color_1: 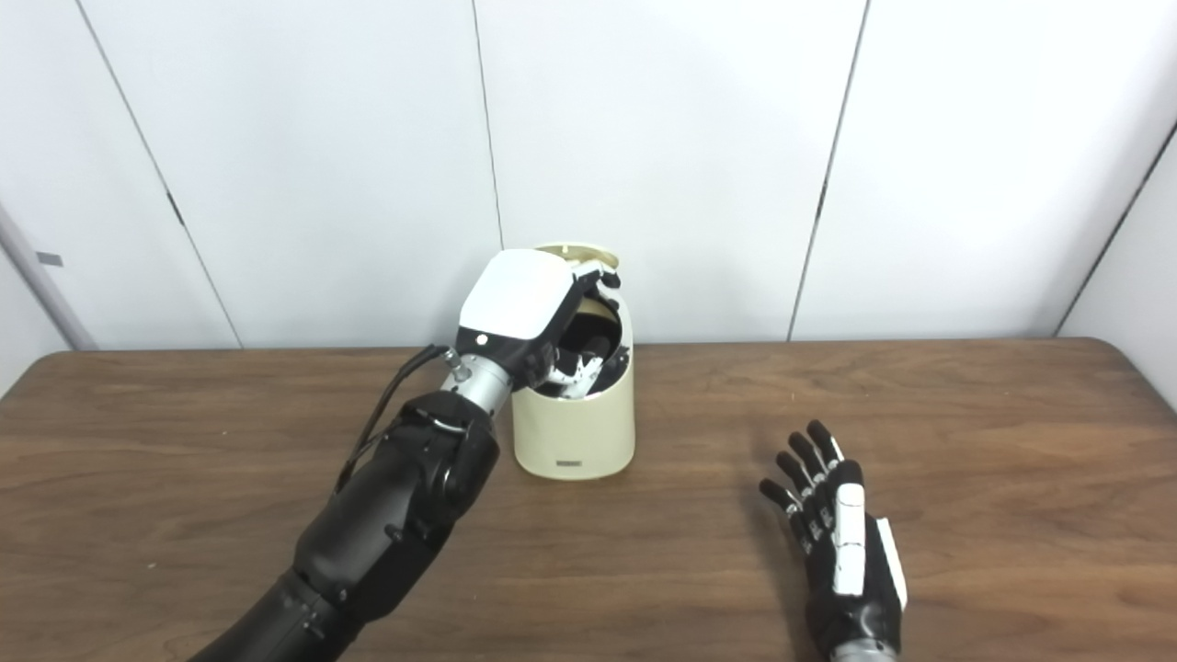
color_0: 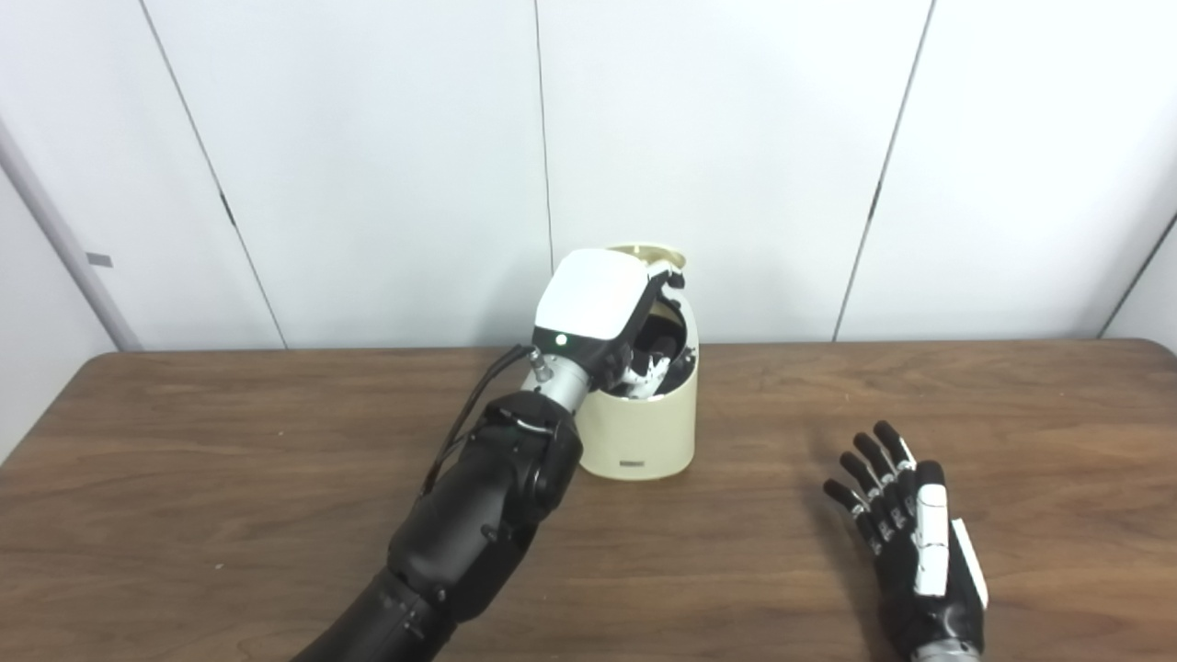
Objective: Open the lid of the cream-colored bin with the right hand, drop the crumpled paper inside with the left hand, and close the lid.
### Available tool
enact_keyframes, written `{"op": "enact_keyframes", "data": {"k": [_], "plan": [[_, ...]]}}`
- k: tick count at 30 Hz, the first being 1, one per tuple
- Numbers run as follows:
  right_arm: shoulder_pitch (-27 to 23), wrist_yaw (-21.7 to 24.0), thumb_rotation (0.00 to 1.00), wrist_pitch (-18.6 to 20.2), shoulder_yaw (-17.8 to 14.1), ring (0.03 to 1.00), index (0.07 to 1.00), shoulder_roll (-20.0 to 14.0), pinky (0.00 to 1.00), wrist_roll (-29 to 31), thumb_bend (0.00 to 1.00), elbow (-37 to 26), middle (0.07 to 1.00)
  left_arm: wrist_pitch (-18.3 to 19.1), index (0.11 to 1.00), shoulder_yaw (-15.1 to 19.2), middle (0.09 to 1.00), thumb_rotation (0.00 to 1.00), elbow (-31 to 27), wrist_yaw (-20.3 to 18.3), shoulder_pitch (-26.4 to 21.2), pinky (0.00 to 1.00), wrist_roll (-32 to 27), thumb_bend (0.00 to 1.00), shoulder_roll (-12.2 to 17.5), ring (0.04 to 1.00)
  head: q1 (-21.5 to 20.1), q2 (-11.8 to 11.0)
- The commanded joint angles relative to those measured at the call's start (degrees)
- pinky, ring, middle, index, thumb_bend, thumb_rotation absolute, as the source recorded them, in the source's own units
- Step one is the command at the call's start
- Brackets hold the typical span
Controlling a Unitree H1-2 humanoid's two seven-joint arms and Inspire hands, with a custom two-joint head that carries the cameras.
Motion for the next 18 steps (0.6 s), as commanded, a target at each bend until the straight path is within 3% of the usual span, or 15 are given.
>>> {"op": "enact_keyframes", "data": {"k": [1, 3, 5, 7, 10, 18], "plan": [[3.58, 0.8, 1.0, 0.96, 0.59, 0.907, 0.94, 0.95, 0.8, 0.61, 0.45, 4.83, 0.924, -0.36, 0.692, 1.58, 0.732, 0.03, -0.89, 1.2, -1.29, 0.62, -1.76, 0.89, -0.22, 0.709, -0.03, 0.1], [3.55, 0.78, 1.0, 0.93, 0.48, 0.906, 0.938, 0.97, 0.8, 0.74, 0.45, 4.97, 0.923, -1.25, 0.647, 2.74, 0.689, 0.01, -1.0, 2.08, -0.92, 0.59, -4.06, 0.82, -0.8, 0.68, 0.07, 0.12], [3.51, 0.85, 1.0, 0.77, 0.43, 0.903, 0.937, 0.88, 0.8, 0.74, 0.45, 5.22, 0.921, -2.43, 0.524, 3.52, 0.645, 0.03, -0.62, 3.95, -0.62, 0.54, -5.44, 0.58, -1.12, 0.625, 0.14, 0.12], [3.49, 0.91, 1.0, 0.66, 0.41, 0.902, 0.934, 0.78, 0.79, 0.7, 0.45, 5.4, 0.919, -3.2, 0.486, 4.32, 0.596, 0.01, -0.14, 5.49, -0.42, 0.41, -6.65, 0.49, -1.51, 0.524, 0.17, 0.14], [3.44, 0.97, 1.0, 0.77, 0.34, 0.903, 0.934, 0.66, 0.79, 0.81, 0.46, 5.57, 0.918, -3.38, 0.469, 5.22, 0.564, 0.0, -0.19, 6.47, -0.28, 0.33, -7.87, 0.47, -1.97, 0.449, 0.27, 0.08], [3.27, 1.41, 1.0, 0.31, 0.25, 0.905, 0.937, 0.19, 0.79, 1.16, 0.47, 6.37, 0.919, -4.73, 0.481, 5.72, 0.55, 0.0, -1.25, 8.98, 0.33, 0.32, -8.05, 0.47, -1.87, 0.445, 0.6, 0.03]]}}
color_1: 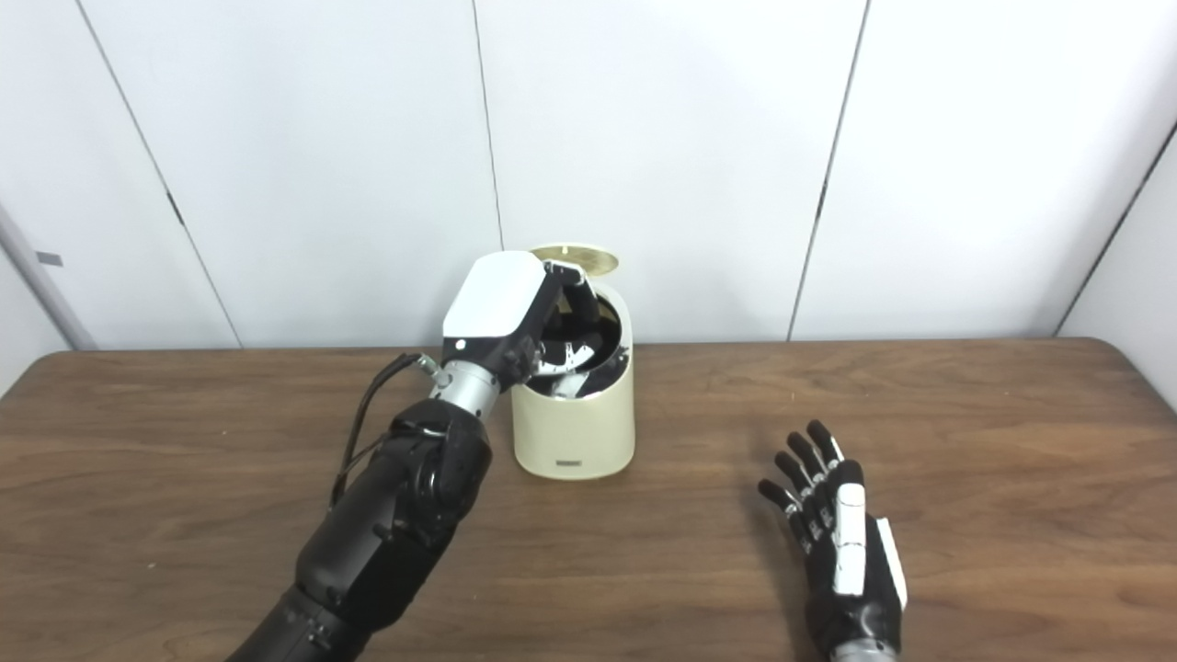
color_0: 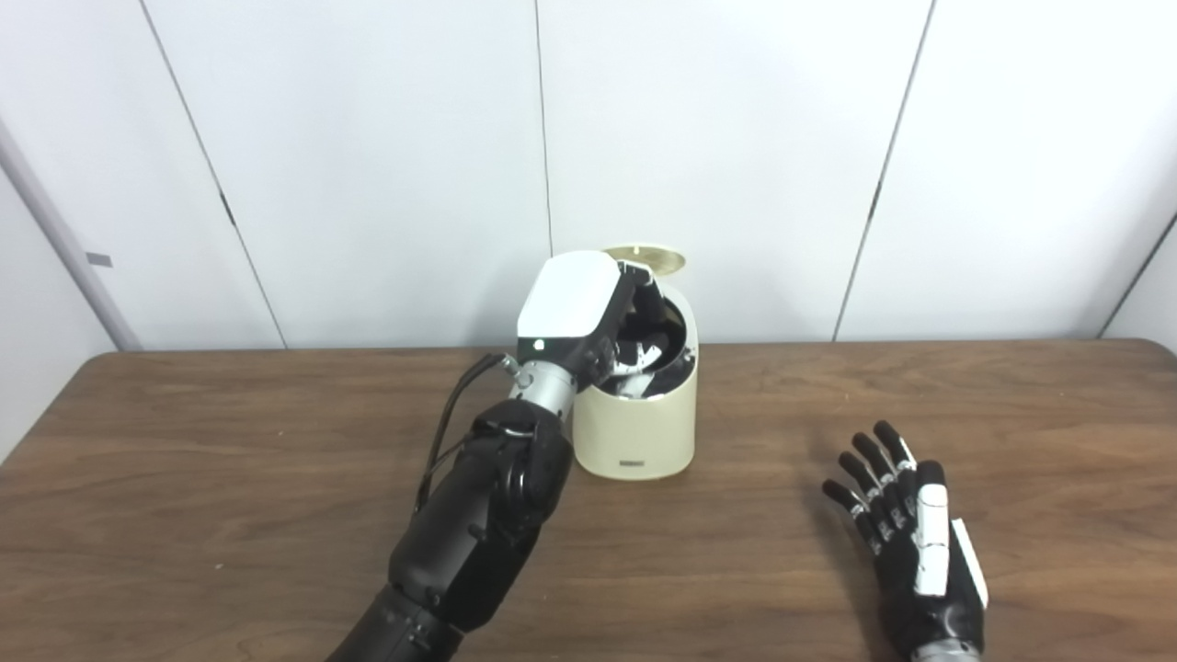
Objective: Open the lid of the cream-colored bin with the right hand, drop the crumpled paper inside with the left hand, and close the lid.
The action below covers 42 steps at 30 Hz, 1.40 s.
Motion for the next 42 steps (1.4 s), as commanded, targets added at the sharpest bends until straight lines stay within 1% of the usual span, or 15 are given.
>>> {"op": "enact_keyframes", "data": {"k": [1, 6, 8, 11, 14, 18, 21, 25, 31, 34, 38, 40, 42], "plan": [[3.29, 1.13, 1.0, 0.35, 0.22, 0.904, 0.935, 0.37, 0.79, 0.72, 0.47, 6.28, 0.918, -1.78, 0.485, 0.78, 0.533, 0.0, -2.05, 3.01, -1.79, 0.33, -0.02, 0.47, 0.43, 0.435, 0.06, -0.01], [3.21, 1.43, 1.0, 1.07, 0.02, 0.908, 0.934, 0.21, 0.81, 1.41, 0.47, 6.34, 0.919, -2.56, 0.487, 0.7, 0.515, 0.0, -2.72, 4.35, -1.25, 0.33, 0.72, 0.47, 0.8, 0.428, 0.28, -0.02], [3.17, 1.69, 1.0, 1.08, -0.03, 0.91, 0.936, 0.06, 0.81, 1.61, 0.47, 6.47, 0.921, -3.24, 0.495, 0.72, 0.482, 0.0, -3.18, 5.32, -0.93, 0.32, 0.57, 0.47, 0.95, 0.41, 0.45, 0.05], [3.14, 1.83, 1.0, 0.97, -0.06, 0.908, 0.935, -0.02, 0.8, 1.56, 0.46, 6.61, 0.92, -3.47, 0.476, 0.86, 0.503, 0.0, -4.3, 5.64, -0.35, 0.36, 0.4, 0.48, 1.14, 0.437, 0.53, 0.02], [3.18, 1.82, 1.0, 0.99, -0.01, 0.909, 0.935, -0.1, 0.79, 1.54, 0.46, 6.54, 0.923, -3.41, 0.493, 1.16, 0.506, 0.0, -5.53, 5.19, 0.26, 0.33, 0.34, 0.47, 1.3, 0.42, 0.67, 0.07], [2.97, 1.79, 1.0, 0.96, -0.02, 0.911, 0.941, -0.29, 0.8, 1.51, 0.45, 6.61, 0.924, -3.48, 0.512, 1.91, 0.494, 0.0, -7.75, 4.11, 1.47, 0.3, -0.56, 0.47, 1.58, 0.405, 0.83, 0.22], [2.85, 1.73, 1.0, 1.06, -0.02, 0.911, 0.941, -0.3, 0.8, 1.47, 0.46, 6.47, 0.923, -3.21, 0.484, 2.68, 0.519, 0.0, -9.83, 2.44, 2.41, 0.31, -1.75, 0.47, 1.76, 0.418, 0.97, 0.23], [2.65, 1.57, 1.0, 1.22, 0.05, 0.911, 0.945, -0.4, 0.8, 1.19, 0.46, 6.34, 0.923, -3.34, 0.478, 3.53, 0.513, 0.0, -12.2, 0.7, 3.37, 0.31, -2.97, 0.47, 2.28, 0.415, 0.96, 0.34], [2.38, 1.44, 1.0, 1.66, -0.04, 0.908, 0.947, -0.35, 0.8, 1.33, 0.45, 6.1, 0.92, -3.14, 0.507, 5.13, 0.507, 0.0, -15.23, -2.07, 4.84, 0.33, -5.26, 0.47, 3.27, 0.408, 1.16, 0.39], [2.39, 1.71, 1.0, 1.59, -0.01, 0.91, 0.946, -0.5, 0.8, 1.41, 0.46, 6.15, 0.918, -3.24, 0.5, 5.81, 0.518, 0.0, -16.47, -2.62, 5.35, 0.34, -5.47, 0.47, 3.84, 0.407, 1.22, 0.45], [2.28, 1.79, 1.0, 1.81, -0.12, 0.914, 0.956, -0.66, 0.8, 1.63, 0.46, 6.16, 0.926, -2.81, 0.509, 6.55, 0.494, 0.0, -18.26, -3.31, 6.14, 0.33, -5.04, 0.47, 4.51, 0.398, 1.2, 0.52], [2.23, 1.73, 1.0, 2.08, -0.2, 0.909, 0.957, -0.7, 0.79, 1.75, 0.46, 5.97, 0.925, -2.46, 0.499, 7.06, 0.509, 0.0, -19.14, -3.82, 6.74, 0.33, -5.15, 0.47, 5.08, 0.405, 1.22, 0.57], [2.2, 1.74, 1.0, 2.33, -0.25, 0.91, 0.956, -0.82, 0.79, 1.83, 0.47, 5.8, 0.926, -3.07, 0.482, 7.6, 0.52, 0.0, -19.61, -3.79, 7.46, 0.32, -5.51, 0.47, 5.84, 0.404, 1.19, 0.71]]}}
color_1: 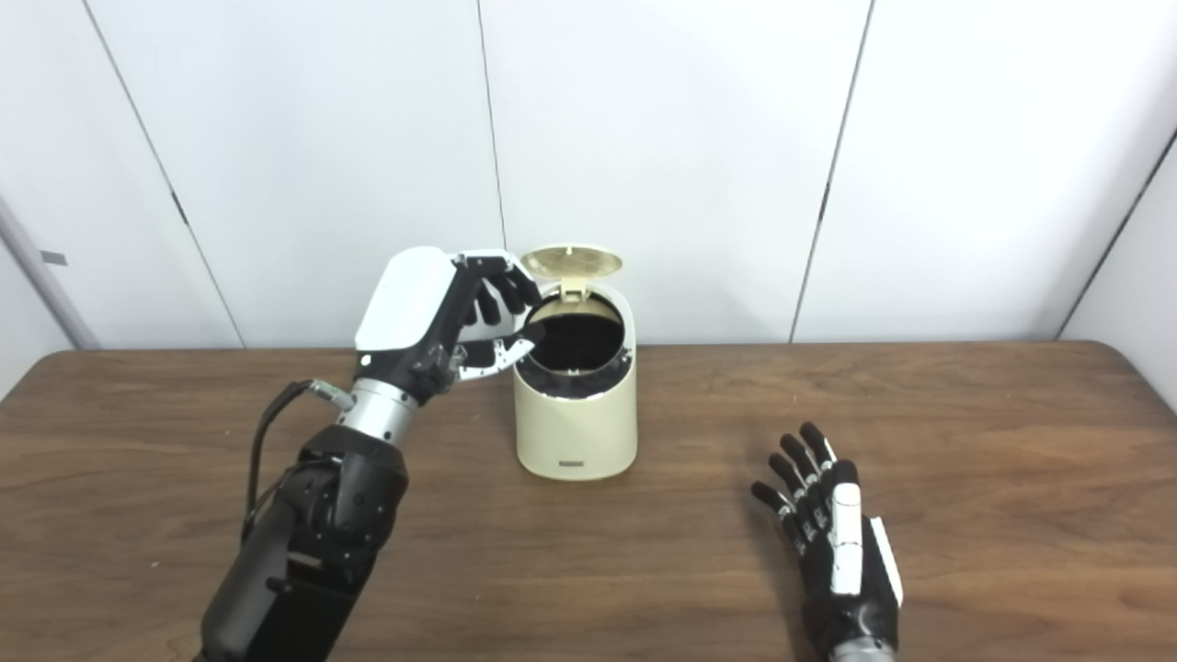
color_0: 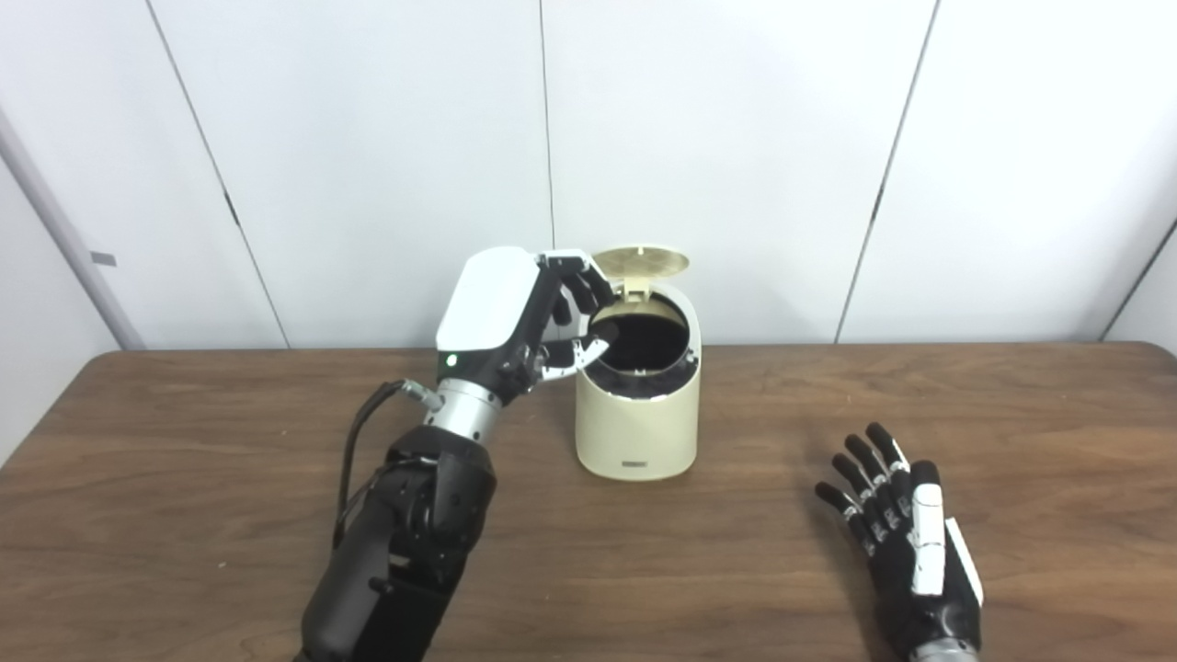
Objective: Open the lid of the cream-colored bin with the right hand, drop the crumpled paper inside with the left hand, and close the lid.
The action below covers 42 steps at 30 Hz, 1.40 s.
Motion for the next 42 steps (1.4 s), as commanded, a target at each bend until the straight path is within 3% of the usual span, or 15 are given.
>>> {"op": "enact_keyframes", "data": {"k": [1, 7, 11, 18, 22, 27, 29, 35, 36, 38, 42], "plan": [[2.55, 0.57, 1.0, 0.86, -0.27, 0.91, 0.956, 0.03, 0.79, 0.47, 0.47, 5.41, 0.927, -1.15, 0.473, 1.22, 0.523, 0.0, -1.83, 0.67, -0.64, 0.31, -0.26, 0.47, 1.39, 0.402, -0.11, 0.04], [2.52, 0.42, 1.0, 0.98, -0.29, 0.91, 0.941, -0.34, 0.79, 0.18, 0.5, 5.3, 0.922, -0.45, 0.458, 4.36, 0.532, 0.0, -3.24, 0.2, 1.88, 0.31, -2.7, 0.47, 2.15, 0.414, -0.16, 0.08], [2.81, 0.88, 1.0, 1.08, -0.26, 0.913, 0.937, -0.67, 0.81, 0.59, 0.51, 4.91, 0.922, 1.97, 0.484, 8.5, 0.516, 0.0, -5.09, 0.14, 3.78, 0.32, -7.62, 0.47, 0.64, 0.411, -0.21, 0.46], [3.1, 0.29, 1.0, 1.59, -0.39, 0.904, 0.931, -0.5, 0.8, 0.58, 0.52, 3.55, 0.913, 2.48, 0.494, 16.33, 0.534, 0.0, -5.95, 1.24, 7.52, 0.31, -20.09, 0.47, -1.99, 0.444, -0.37, 0.74], [3.37, 0.79, 1.0, 1.61, -0.2, 0.91, 0.937, -0.86, 0.8, 0.82, 0.52, 2.37, 0.921, 2.88, 0.512, 19.86, 0.504, 0.0, -6.03, 0.98, 10.28, 0.44, -26.9, 0.5, -2.76, 0.435, -0.43, 0.94], [3.75, 0.61, 1.0, 2.78, -0.2, 0.915, 0.945, -1.28, 0.81, 1.18, 0.52, 0.46, 0.93, 2.71, 0.517, 22.58, 0.479, 0.0, -6.31, 0.84, 13.84, 0.45, -33.32, 0.52, -3.45, 0.522, -0.09, 1.2], [3.78, 0.5, 1.0, 3.26, -0.36, 0.913, 0.942, -1.39, 0.82, 1.57, 0.5, -0.1, 0.928, 1.42, 0.501, 23.31, 0.597, 0.05, -6.05, 0.42, 15.25, 0.5, -36.06, 0.51, -3.36, 0.564, 0.03, 1.43], [3.96, 0.51, 1.0, 4.3, -0.62, 0.911, 0.944, -1.82, 0.82, 2.47, 0.48, -1.42, 0.93, -0.52, 0.499, 24.23, 0.711, 0.08, -5.81, -1.46, 18.06, 0.65, -43.64, 0.5, -2.79, 0.692, 0.48, 1.89], [3.99, 0.49, 1.0, 4.43, -0.61, 0.912, 0.945, -1.93, 0.82, 2.52, 0.48, -1.63, 0.931, -0.17, 0.627, 24.4, 0.735, 0.16, -6.11, -2.11, 18.49, 0.67, -45.62, 0.51, -2.92, 0.717, 0.6, 1.98], [3.99, 0.49, 1.0, 4.72, -0.75, 0.909, 0.942, -2.09, 0.81, 2.85, 0.48, -1.86, 0.928, 0.2, 0.766, 24.31, 0.788, 0.28, -6.58, -3.22, 19.59, 0.72, -47.87, 0.49, -2.76, 0.767, 0.87, 2.23], [3.89, 0.53, 1.0, 5.15, -0.95, 0.909, 0.941, -2.3, 0.8, 3.3, 0.49, -2.14, 0.928, 0.96, 0.87, 24.09, 0.87, 0.48, -7.3, -4.49, 21.49, 0.85, -50.65, 0.46, -2.41, 0.852, 1.24, 2.56]]}}
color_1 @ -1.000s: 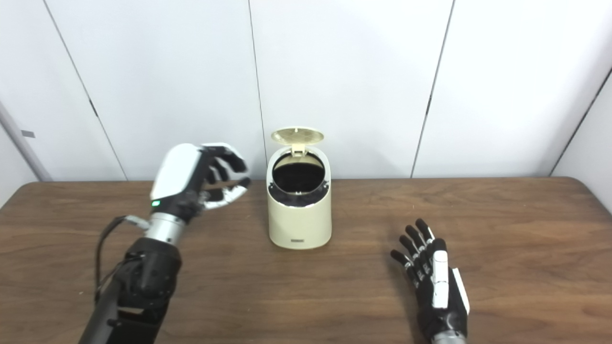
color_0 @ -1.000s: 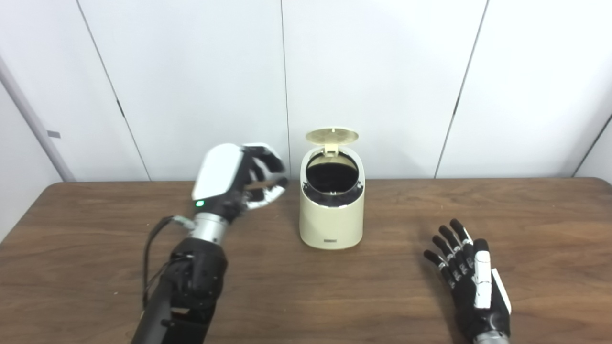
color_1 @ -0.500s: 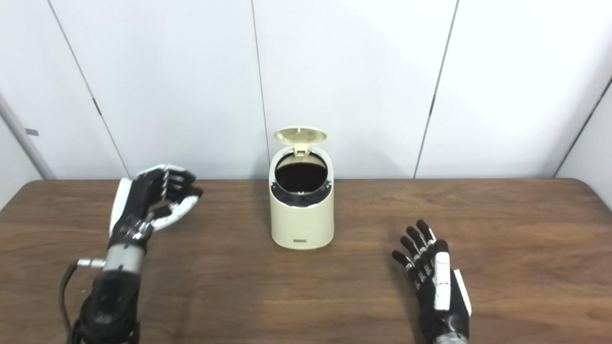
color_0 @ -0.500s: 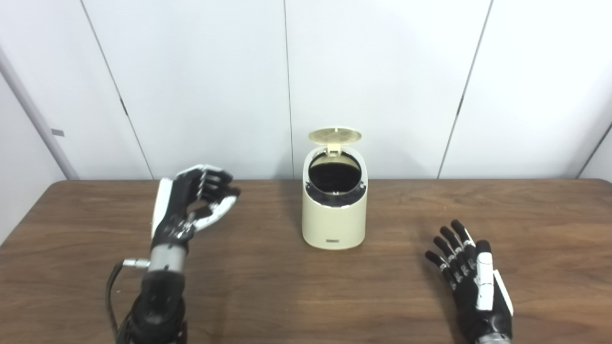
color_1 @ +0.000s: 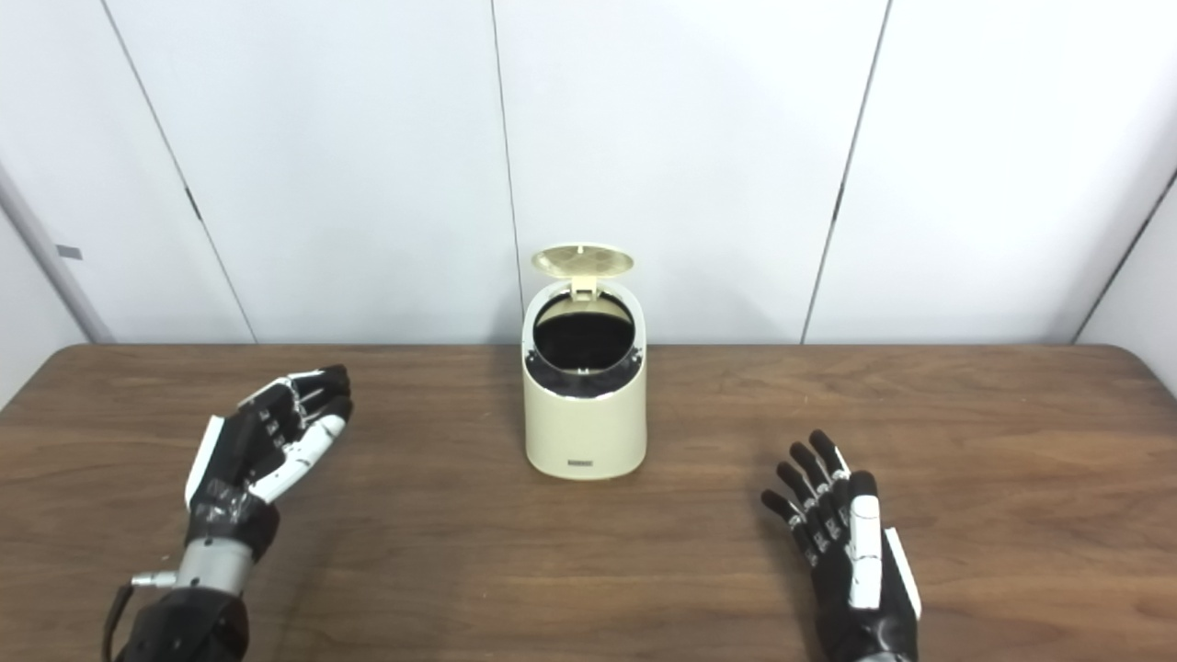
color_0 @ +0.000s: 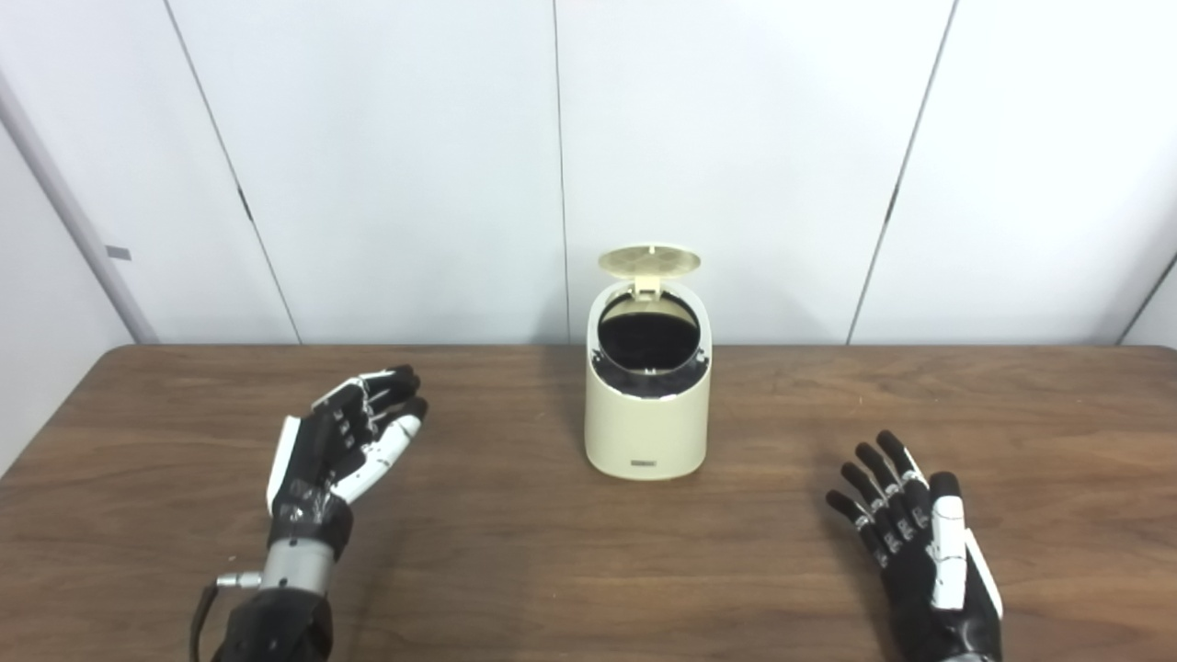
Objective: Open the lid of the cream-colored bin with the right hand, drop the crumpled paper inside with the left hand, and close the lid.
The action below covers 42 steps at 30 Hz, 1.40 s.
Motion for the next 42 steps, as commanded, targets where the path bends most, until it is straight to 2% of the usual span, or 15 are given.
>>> {"op": "enact_keyframes", "data": {"k": [1, 4, 6, 11, 17, 26, 31, 35, 42], "plan": [[1.51, -0.67, 1.0, 3.7, -0.49, 0.909, 0.94, -0.12, 0.8, 0.46, 0.49, 0.76, 0.928, -0.76, 0.89, 0.0, 0.891, 0.52, -2.23, -0.91, -0.33, 0.88, -1.84, 0.47, 1.01, 0.875, 0.08, 0.12], [1.52, -0.53, 1.0, 3.86, -0.53, 0.909, 0.94, -0.32, 0.81, 0.53, 0.49, 0.59, 0.93, -0.08, 0.95, -0.61, 0.962, 0.65, -3.06, -2.7, 0.93, 0.96, -3.48, 0.47, 1.8, 0.949, 0.26, 0.48], [1.51, -0.39, 1.0, 3.99, -0.62, 0.911, 0.941, -0.43, 0.81, 0.74, 0.5, 0.57, 0.933, 0.91, 0.972, -0.78, 0.99, 0.7, -3.68, -3.55, 1.59, 0.99, -4.85, 0.47, 2.17, 0.98, 0.41, 0.56], [1.33, -0.41, 1.0, 4.26, -0.81, 0.912, 0.943, -0.5, 0.81, 1.06, 0.51, 0.6, 0.936, 1.6, 1.0, -0.9, 1.0, 0.86, -5.0, -4.88, 3.54, 1.0, -7.16, 0.47, 3.0, 1.0, 0.35, 0.98], [1.32, -0.59, 1.0, 4.68, -1.12, 0.912, 0.937, -0.7, 0.81, 1.45, 0.5, -0.14, 0.93, 0.08, 1.0, -0.02, 1.0, 0.98, -5.28, -4.29, 6.03, 1.0, -7.41, 0.43, 2.57, 1.0, 0.67, 1.41], [1.28, -0.06, 1.0, 5.44, -1.35, 0.928, 0.94, -1.15, 0.82, 1.81, 0.48, -1.63, 0.938, -3.18, 1.0, 0.54, 1.0, 1.0, -3.89, -3.03, 9.1, 1.0, -6.02, 0.42, 1.32, 1.0, -0.27, 2.18], [1.75, -0.02, 1.0, 5.95, -1.22, 0.924, 0.934, -1.68, 0.81, 1.3, 0.48, -3.1, 0.934, -5.96, 1.0, 0.37, 1.0, 0.94, -2.46, -1.92, 10.16, 1.0, -4.95, 0.45, 0.54, 1.0, -1.31, 2.7], [1.91, -0.01, 1.0, 6.55, -1.27, 0.926, 0.932, -2.22, 0.86, 0.9, 0.49, -4.42, 0.938, -7.88, 1.0, 0.47, 1.0, 0.92, -1.27, -1.4, 10.58, 1.0, -4.4, 0.46, 0.13, 1.0, -2.37, 3.38], [1.4, -0.14, 1.0, 6.27, -1.23, 0.937, 0.929, -2.88, 0.91, -0.44, 0.51, -5.5, 0.945, -8.83, 0.991, 0.78, 0.996, 0.92, -0.14, -1.3, 10.94, 1.0, -4.76, 0.48, 0.09, 1.0, -4.13, 4.77]]}}
